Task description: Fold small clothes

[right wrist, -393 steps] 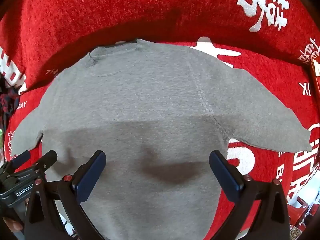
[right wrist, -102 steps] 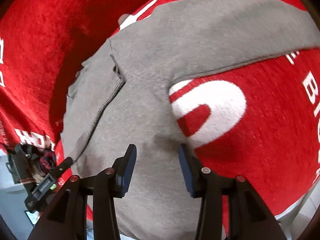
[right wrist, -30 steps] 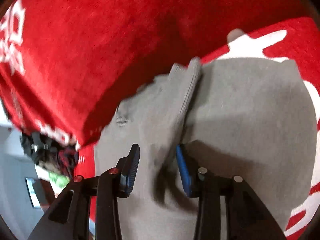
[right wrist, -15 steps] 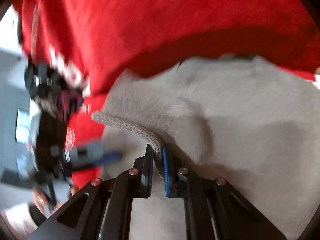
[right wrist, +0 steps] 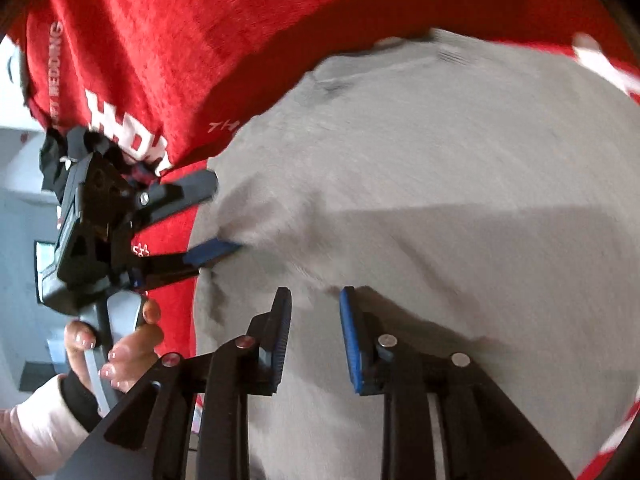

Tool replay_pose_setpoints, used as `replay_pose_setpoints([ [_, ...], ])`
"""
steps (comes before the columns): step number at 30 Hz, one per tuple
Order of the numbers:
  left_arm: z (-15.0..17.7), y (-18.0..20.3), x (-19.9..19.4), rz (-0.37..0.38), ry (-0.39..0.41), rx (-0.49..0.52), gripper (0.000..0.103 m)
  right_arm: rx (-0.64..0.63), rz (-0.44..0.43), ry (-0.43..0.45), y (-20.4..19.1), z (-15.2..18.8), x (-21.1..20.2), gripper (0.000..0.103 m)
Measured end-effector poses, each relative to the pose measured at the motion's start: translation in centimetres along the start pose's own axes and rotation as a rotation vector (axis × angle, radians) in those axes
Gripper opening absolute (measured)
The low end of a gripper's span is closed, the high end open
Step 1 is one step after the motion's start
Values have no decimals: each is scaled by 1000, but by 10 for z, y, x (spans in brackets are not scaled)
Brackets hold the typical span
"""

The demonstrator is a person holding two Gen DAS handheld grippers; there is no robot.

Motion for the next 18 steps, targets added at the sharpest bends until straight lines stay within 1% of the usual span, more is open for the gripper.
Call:
replay_pose_setpoints([
  [1,-1,3,3,-19,-9,7,72,18,-3,3,5,5,-4,28],
  [2,-2,4,8,-33,-22,7,42,38,-2,7,10,9,-6,28],
  [3,-3,4,15,-41,-36,2,27,60,1,13,16,15,-10,28],
  [4,-4,3,15,-39,-37,2,7,90,2,23,27,21,-18,28],
  [5,-5,3,13,-39,-22,6,7,118,4,35,34,24,-22,28],
  [7,-9,8,0,-28,46,29,8,190,2,76,53,31,-36,28],
  [8,-11,11,-9,-20,73,41,8,234,-3,103,65,34,-44,28],
  [9,-12,11,-14,-16,83,47,8,284,-13,138,77,37,-53,29],
  [10,-13,10,-19,-18,91,56,8,345,-27,181,90,39,-63,32],
  [11,-14,9,-22,-24,91,61,8,402,-42,219,102,41,-70,40],
  [12,-15,7,-23,-33,86,64,8,463,-54,255,115,43,-76,43],
  [13,-16,4,-24,-39,80,63,8,531,-68,291,129,45,-81,43],
  [16,-15,1,-28,-48,86,70,8,684,-125,396,162,44,-97,42],
  [17,-14,-1,-30,-50,92,77,8,704,-131,416,167,41,-102,32],
  [18,-12,-3,-31,-57,94,83,8,696,-118,433,167,37,-107,12],
])
Point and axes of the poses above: each gripper's, at about its wrist camera, not at the fingertips, and x roughly the way its jaws point, y to its right, z to its underside, the point moved 4 cm from there along x, roughly the way its jaws point, and after that the axes turned 2 degrees about -y, right-handed, at the moved point
